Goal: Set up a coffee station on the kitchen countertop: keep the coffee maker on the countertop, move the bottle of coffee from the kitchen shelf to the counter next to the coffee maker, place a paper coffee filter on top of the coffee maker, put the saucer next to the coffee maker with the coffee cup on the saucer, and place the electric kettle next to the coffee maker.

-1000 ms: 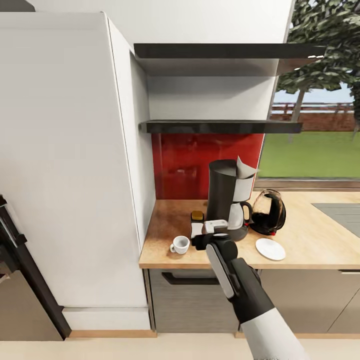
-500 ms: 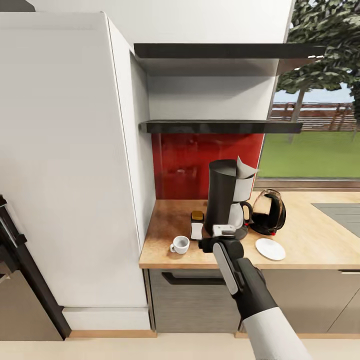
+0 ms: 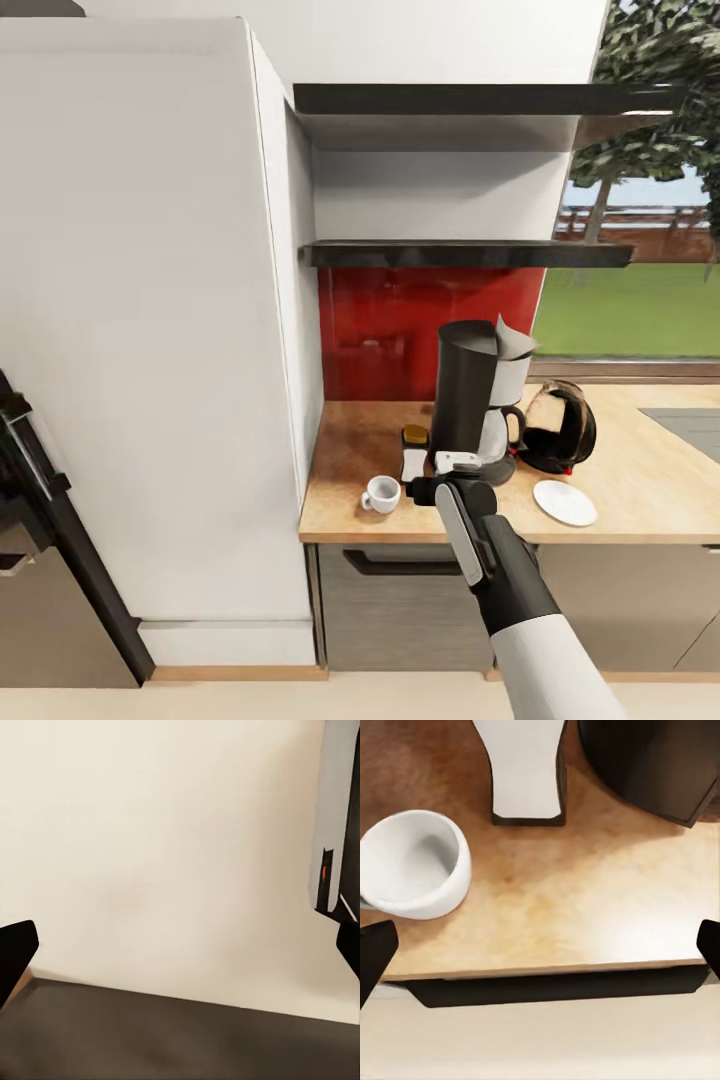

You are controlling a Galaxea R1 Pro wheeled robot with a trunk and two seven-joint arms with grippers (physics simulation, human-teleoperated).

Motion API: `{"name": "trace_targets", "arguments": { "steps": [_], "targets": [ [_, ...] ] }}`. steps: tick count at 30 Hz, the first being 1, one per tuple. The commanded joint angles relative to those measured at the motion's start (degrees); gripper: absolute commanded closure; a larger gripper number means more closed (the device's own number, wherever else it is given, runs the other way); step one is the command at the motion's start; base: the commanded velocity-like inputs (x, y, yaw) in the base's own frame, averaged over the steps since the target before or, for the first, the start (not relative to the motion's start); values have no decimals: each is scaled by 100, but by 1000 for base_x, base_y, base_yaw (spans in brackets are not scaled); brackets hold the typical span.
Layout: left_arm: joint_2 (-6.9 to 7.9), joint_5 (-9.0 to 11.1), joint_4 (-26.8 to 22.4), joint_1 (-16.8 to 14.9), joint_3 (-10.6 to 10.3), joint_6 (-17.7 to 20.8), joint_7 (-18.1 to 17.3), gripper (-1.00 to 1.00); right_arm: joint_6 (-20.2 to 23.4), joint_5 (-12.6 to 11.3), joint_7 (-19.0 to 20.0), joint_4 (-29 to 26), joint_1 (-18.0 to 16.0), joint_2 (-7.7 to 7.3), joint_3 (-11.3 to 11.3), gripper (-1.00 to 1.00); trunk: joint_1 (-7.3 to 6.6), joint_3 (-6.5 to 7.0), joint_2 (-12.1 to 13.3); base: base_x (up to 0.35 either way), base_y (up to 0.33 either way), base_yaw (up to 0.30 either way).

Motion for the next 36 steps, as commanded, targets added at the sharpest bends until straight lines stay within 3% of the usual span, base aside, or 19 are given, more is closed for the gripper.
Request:
{"name": "trace_targets", "arguments": {
  "steps": [1, 16, 36],
  "targets": [
    [-3, -22, -9, -1, 19, 13, -6, -100, 13, -60, -61, -3, -5, 0, 7, -100, 4, -9, -10, 59, 178, 0],
    [-10, -21, -9, -1, 15, 13, -6, -100, 13, -61, -58, -3, -5, 0, 4, -100, 4, -9, -10, 33, 31, 0],
    [-14, -21, -9, 7, 15, 13, -6, -100, 13, -71, -56, 186, -5, 0, -5, -100, 4, -9, -10, 149, 179, 0]
  ]
}}
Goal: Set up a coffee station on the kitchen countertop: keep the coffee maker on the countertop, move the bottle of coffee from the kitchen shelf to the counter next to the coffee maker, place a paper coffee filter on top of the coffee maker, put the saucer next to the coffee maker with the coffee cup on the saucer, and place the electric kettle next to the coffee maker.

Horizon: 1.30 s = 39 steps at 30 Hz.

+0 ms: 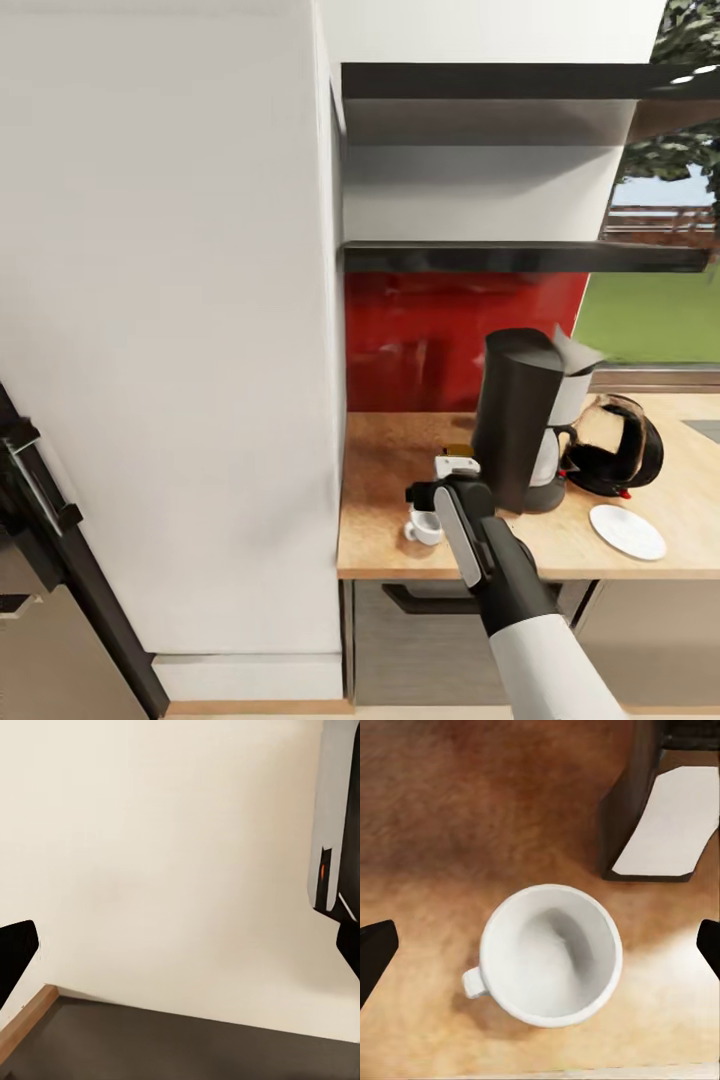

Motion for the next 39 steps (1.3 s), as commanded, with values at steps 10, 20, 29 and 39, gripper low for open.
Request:
{"name": "trace_targets", "arguments": {
  "steps": [10, 20, 29, 39],
  "targets": [
    [-2, -23, -9, -2, 23, 13, -6, -100, 14, -66, -60, 183, -5, 0, -37, -100, 5, -9, -10, 58, 123, 0],
    [-2, -23, -9, -2, 23, 13, -6, -100, 14, -67, -60, 188, -5, 0, -342, -100, 5, -9, -10, 22, 3, 0],
    [-2, -23, -9, -2, 21, 12, -6, -100, 14, -67, -60, 188, -5, 0, -458, -100, 5, -9, -10, 1, 0, 0],
    [6, -23, -9, -5, 24, 13, -6, -100, 14, -67, -57, 194, -5, 0, -878, -100, 5, -9, -10, 0, 0, 0]
  ]
}}
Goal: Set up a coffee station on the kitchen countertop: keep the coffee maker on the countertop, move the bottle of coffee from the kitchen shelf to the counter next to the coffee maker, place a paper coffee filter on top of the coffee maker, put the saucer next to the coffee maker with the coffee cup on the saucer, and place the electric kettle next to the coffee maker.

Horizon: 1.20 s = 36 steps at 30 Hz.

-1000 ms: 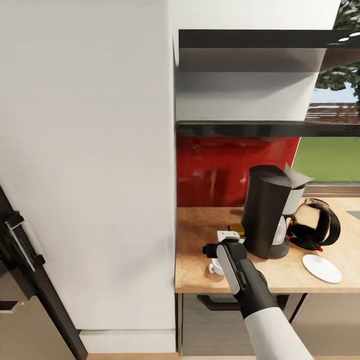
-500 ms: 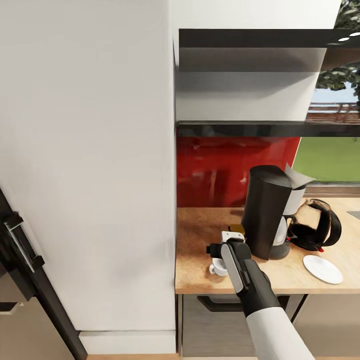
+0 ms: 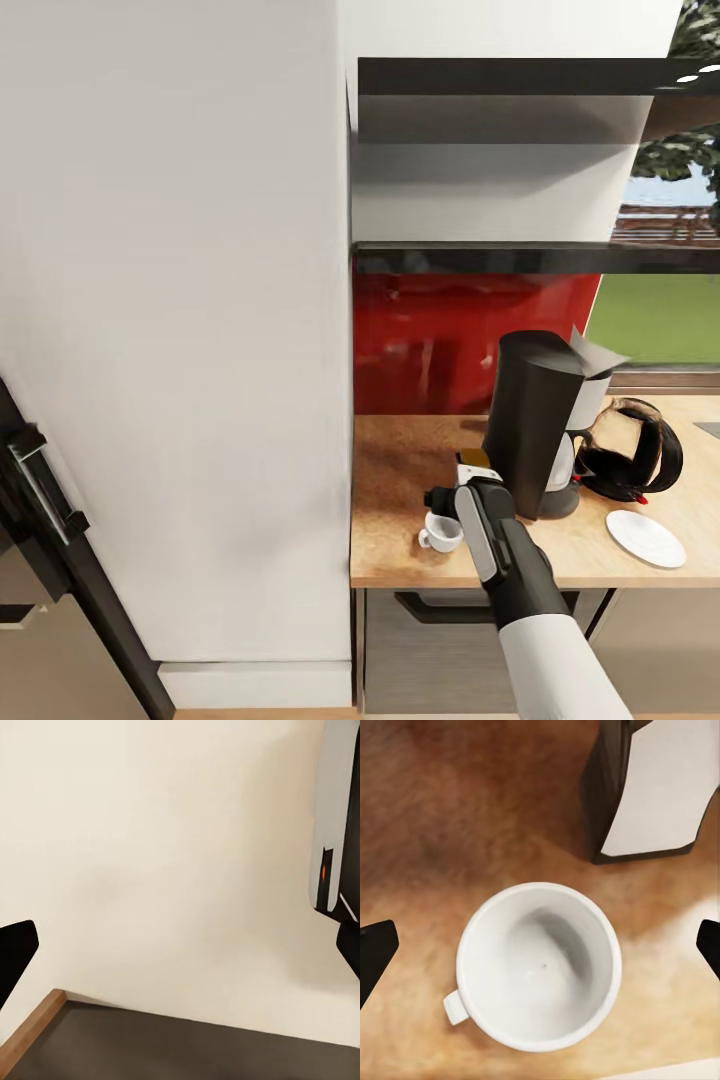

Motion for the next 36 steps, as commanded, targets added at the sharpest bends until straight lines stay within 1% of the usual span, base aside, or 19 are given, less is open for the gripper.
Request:
{"name": "trace_targets", "arguments": {
  "steps": [1, 11, 14, 20, 23, 33, 36],
  "targets": [
    [-4, -23, -11, 0, 21, 15, -6, -100, 10, -61, -51, -3, -4, 4, -16, -100, 3, -9, -10, 0, 0, 0],
    [-3, -23, -11, 2, 21, 15, -6, -100, 10, -54, -50, -2, -1, 4, -36, -100, 3, -9, -10, 0, 0, 0],
    [-3, -23, -11, 3, 22, 15, -6, -100, 10, -53, -51, -2, 0, 4, -81, -100, 3, -9, -10, 0, 0, 0],
    [2, -23, -11, 0, 19, 15, -6, -100, 10, -47, -44, -2, 4, 4, -453, -100, 3, -9, -10, 0, 0, 0],
    [-1, -23, -11, -1, 18, 15, -6, -100, 10, -45, -44, -2, 5, 4, -523, -100, 3, -9, -10, 0, 0, 0],
    [-3, -23, -11, -5, 17, 15, -6, -100, 10, -44, -44, 10, 5, 4, -556, -100, 3, -9, -10, 0, 0, 0],
    [-3, -24, -11, -4, 17, 15, -6, -100, 10, -48, -38, 100, 5, 4, -561, -100, 3, -9, -10, 0, 0, 0]
  ]
}}
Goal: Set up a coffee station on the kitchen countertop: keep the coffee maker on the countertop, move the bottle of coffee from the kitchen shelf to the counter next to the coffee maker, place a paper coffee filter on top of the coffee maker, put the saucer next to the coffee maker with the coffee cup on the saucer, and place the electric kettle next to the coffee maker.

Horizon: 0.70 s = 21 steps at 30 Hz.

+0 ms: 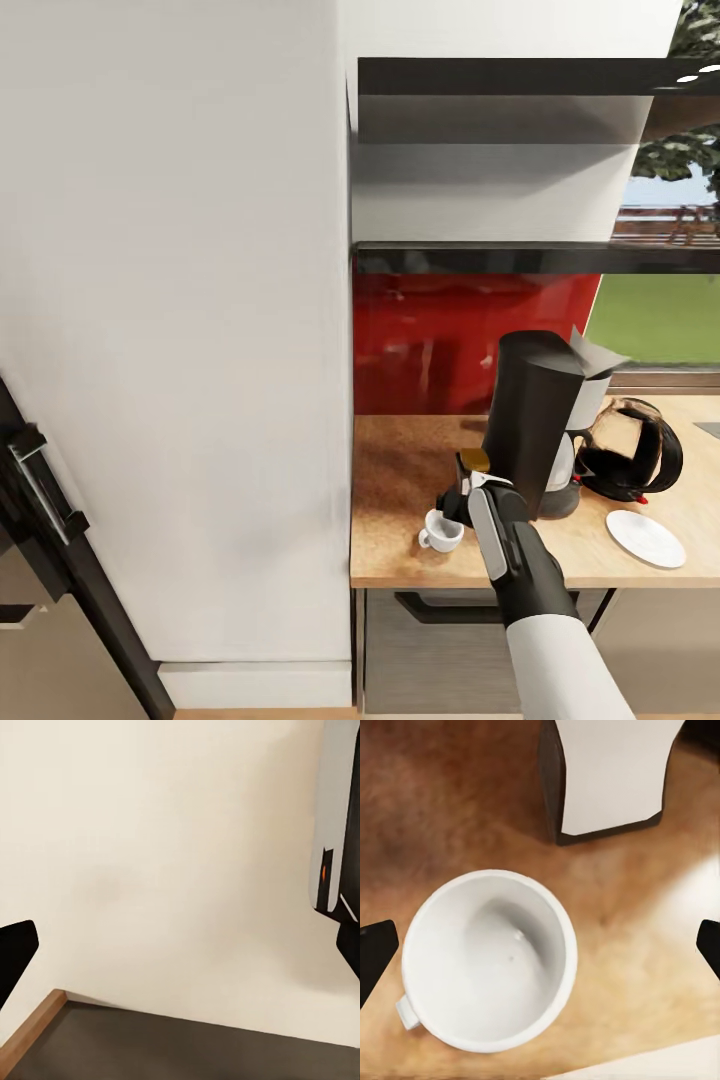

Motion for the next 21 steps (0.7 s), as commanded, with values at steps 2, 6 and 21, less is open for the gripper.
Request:
{"name": "trace_targets", "arguments": {
  "steps": [2, 6, 21],
  "targets": [
    [-4, -22, -11, 2, 20, 15, -6, -100, 10, -62, -49, 59, -4, 4, -11, -100, 3, -9, -10, 0, 0, 0],
    [3, -22, -11, 0, 20, 15, -6, -100, 6, -64, -47, 128, -4, -95, -13, -100, 3, -9, -10, 0, 0, 0],
    [-12, -23, -11, -1, 20, 15, -6, -100, 4, -64, -40, 233, -4, -343, -19, -100, 3, -9, -10, 0, 0, 0]
  ]
}}
